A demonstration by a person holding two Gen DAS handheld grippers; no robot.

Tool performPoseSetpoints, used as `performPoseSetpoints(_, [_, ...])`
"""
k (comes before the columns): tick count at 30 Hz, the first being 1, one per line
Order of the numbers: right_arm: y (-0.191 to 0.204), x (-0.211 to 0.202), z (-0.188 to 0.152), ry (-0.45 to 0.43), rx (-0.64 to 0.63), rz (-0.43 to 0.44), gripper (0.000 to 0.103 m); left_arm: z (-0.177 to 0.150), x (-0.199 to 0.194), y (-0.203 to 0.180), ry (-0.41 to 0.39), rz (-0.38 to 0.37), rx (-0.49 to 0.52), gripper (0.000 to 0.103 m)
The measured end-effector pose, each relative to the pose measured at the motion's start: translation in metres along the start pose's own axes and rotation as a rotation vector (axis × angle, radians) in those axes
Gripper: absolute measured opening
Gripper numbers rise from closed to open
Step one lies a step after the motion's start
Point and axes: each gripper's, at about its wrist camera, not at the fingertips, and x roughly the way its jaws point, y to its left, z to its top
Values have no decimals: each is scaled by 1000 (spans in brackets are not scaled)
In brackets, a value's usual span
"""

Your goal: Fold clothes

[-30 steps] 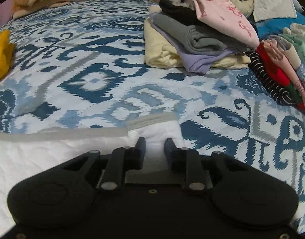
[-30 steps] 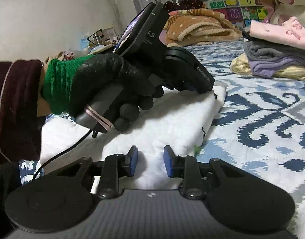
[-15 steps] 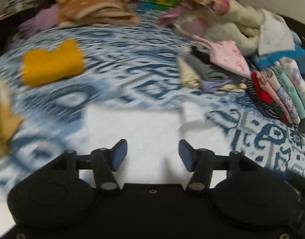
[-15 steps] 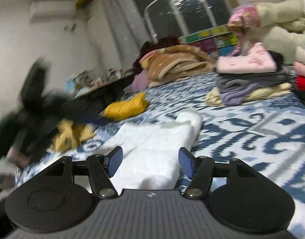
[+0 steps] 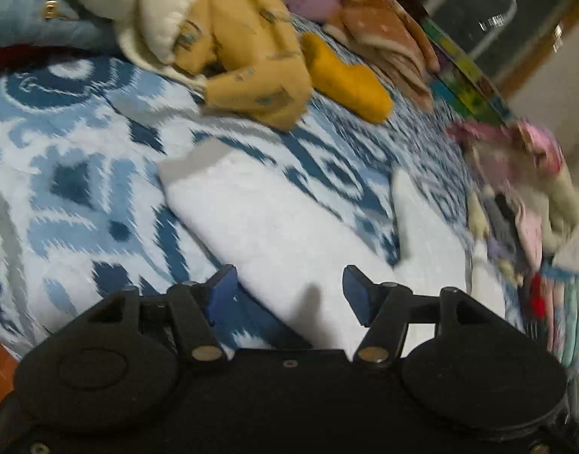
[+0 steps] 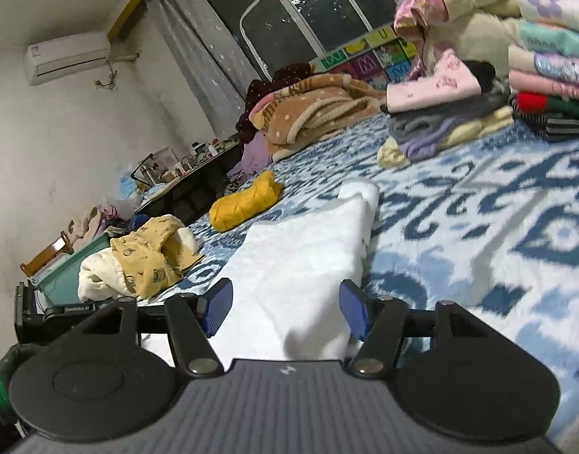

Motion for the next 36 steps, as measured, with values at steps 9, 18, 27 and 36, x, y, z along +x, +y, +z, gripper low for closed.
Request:
performPoseSetpoints(9, [18,13,-22,70,-60,54,63,5,14,12,-41,50,-96,47])
performPoseSetpoints(18, [-6,14,-16,32,69,69,63,-9,3,-69,-76,-79,135,8])
performPoseSetpoints(27, [-36,11,-10,-29,259,129,64,-63,-15,-180,-50,-307,469,7])
performPoseSetpoints(36, [-68,6,-10,-78,551,303,82,-153,-1,-231,65,-419,848,7])
